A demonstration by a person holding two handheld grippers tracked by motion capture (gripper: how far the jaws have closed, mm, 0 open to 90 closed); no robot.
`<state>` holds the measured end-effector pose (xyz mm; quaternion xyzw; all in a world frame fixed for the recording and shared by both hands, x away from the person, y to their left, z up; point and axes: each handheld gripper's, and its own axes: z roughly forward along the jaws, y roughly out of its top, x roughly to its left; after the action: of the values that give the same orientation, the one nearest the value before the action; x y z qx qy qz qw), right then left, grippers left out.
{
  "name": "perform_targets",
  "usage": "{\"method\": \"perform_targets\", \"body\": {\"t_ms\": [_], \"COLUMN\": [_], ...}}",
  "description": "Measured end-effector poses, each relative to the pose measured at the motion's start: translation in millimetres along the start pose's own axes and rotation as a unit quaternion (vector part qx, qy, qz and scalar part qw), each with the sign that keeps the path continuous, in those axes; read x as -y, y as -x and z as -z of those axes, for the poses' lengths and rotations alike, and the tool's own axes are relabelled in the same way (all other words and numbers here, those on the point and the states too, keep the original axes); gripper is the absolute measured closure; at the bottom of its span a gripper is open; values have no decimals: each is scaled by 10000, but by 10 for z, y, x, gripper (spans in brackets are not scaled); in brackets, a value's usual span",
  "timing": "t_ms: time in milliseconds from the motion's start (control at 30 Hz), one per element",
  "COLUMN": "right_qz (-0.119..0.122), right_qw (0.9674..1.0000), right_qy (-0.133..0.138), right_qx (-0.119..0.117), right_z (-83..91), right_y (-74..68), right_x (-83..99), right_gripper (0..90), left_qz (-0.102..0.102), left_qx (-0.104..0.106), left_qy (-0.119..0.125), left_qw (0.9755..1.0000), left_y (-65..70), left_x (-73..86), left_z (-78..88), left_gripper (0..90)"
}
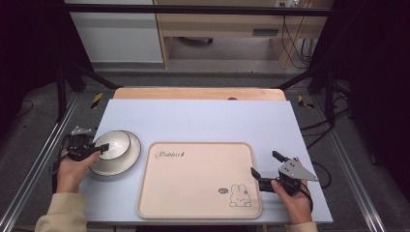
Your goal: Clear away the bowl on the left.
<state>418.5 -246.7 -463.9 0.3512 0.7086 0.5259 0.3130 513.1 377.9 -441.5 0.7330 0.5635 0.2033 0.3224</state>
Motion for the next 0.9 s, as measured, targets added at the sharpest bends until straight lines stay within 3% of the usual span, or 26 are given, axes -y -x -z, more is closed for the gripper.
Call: {"method": "perform_targets", "body": {"t_ms": [367, 533, 700, 800, 900], "right_qz": [-13, 0, 1, -1, 40], "right_qw": [10000, 10000, 10000, 10000, 10000], "right_qy": [-10, -6, -12, 16, 10], "right_qx": [-19, -18, -10, -19, -60], "right_z": [-3, -8, -9, -8, -15], "right_y": [-3, -9, -10, -10, -14], "right_x": [6, 3, 2, -3, 2], "right_gripper": [35, 35, 35, 35, 34], "left_qz": [76, 308, 322, 335, 286], "left_qx": [-71, 64, 87, 24, -174], "left_qy": [3, 129, 223, 400, 502], "left_qw": [9999, 9994, 9992, 9986, 9982], "left_y": [-12, -24, -27, -29, -35], "left_x": [7, 21, 19, -1, -28], "left_z": [-4, -8, 19, 80, 152], "left_gripper": [795, 811, 820, 827, 821]}}
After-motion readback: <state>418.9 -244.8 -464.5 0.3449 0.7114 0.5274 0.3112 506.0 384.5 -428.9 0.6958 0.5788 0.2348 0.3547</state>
